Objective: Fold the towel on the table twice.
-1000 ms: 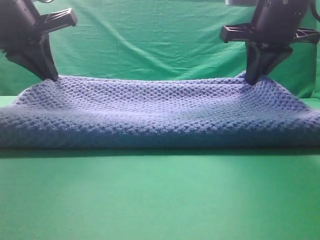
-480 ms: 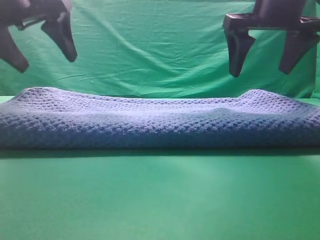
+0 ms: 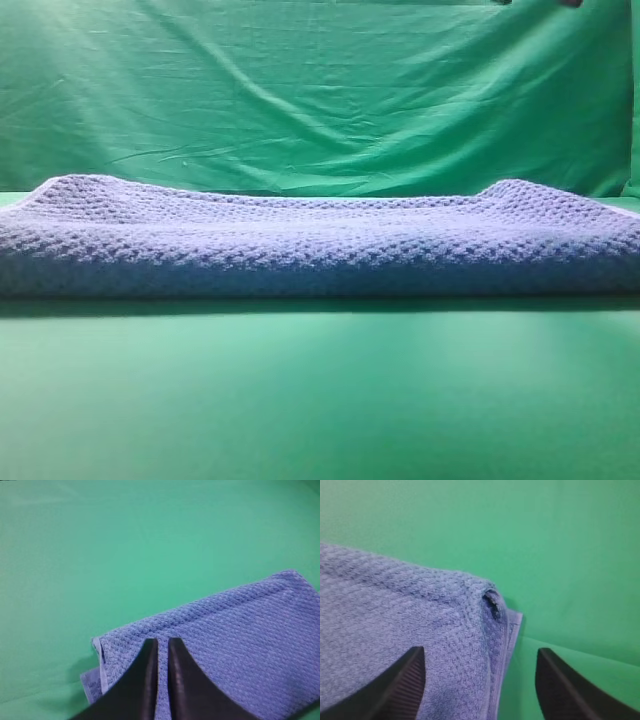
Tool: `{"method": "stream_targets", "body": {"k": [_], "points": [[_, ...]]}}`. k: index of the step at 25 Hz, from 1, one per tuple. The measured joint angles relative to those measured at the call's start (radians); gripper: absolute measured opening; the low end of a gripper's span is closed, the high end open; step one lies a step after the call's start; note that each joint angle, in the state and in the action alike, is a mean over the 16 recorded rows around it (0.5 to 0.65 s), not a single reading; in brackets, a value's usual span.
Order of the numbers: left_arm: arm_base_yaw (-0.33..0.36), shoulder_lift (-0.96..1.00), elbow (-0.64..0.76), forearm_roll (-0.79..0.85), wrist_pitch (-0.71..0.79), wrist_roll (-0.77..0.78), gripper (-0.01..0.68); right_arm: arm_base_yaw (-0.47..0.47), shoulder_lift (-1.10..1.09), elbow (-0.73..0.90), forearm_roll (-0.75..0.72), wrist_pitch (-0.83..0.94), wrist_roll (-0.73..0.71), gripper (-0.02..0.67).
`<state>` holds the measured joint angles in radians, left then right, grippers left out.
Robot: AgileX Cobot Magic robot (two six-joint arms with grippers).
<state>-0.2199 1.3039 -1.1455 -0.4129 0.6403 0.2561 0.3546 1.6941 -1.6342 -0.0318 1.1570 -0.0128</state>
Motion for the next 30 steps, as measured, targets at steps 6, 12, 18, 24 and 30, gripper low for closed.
{"method": "stream_targets", "body": {"k": [6, 12, 18, 24, 30], "points": [[0.0, -0.118, -0.008, -0.001, 0.132, 0.001, 0.006, -0.001, -0.145, -0.02, 0.042, 0.061, 0.0, 0.257], [0.0, -0.224, -0.008, -0.035, 0.233, 0.001, 0.0, -0.002, -0.311, -0.019, 0.103, 0.099, 0.0, 0.091], [0.0, -0.358, -0.009, -0.08, 0.324, -0.001, 0.0, -0.002, -0.504, 0.022, 0.153, 0.11, -0.001, 0.003], [0.0, -0.53, -0.002, -0.117, 0.399, -0.012, 0.0, -0.002, -0.725, 0.149, 0.175, 0.106, -0.01, 0.0], [0.0, -0.717, 0.052, -0.133, 0.446, -0.025, 0.0, -0.002, -0.941, 0.343, 0.177, 0.066, -0.028, 0.0]]}}
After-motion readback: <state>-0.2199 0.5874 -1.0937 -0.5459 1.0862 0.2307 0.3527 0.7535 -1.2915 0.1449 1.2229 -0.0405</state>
